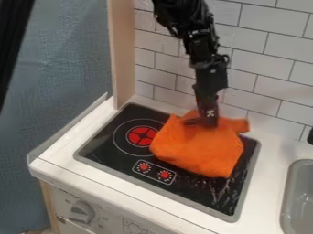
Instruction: Fold the cloth from bottom to top
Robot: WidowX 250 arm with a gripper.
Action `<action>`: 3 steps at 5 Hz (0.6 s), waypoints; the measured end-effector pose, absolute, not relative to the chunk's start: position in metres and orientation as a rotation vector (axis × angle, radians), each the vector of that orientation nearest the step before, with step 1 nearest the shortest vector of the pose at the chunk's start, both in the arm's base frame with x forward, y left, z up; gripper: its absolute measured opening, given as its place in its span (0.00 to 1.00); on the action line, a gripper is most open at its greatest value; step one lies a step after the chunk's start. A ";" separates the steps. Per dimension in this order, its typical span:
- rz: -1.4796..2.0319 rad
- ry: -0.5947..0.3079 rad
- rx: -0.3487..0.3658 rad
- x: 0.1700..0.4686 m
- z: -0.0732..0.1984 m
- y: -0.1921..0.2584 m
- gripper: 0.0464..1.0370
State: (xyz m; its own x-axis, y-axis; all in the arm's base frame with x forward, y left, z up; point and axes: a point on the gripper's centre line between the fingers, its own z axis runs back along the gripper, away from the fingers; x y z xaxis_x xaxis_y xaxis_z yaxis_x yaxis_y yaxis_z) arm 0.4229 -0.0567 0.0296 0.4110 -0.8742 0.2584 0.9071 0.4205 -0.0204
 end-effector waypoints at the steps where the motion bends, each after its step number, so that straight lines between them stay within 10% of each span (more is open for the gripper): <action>1: -1.128 -0.254 -0.155 0.422 0.057 -0.054 0.96; 3: -1.119 -0.301 -0.167 0.386 0.080 -0.054 0.96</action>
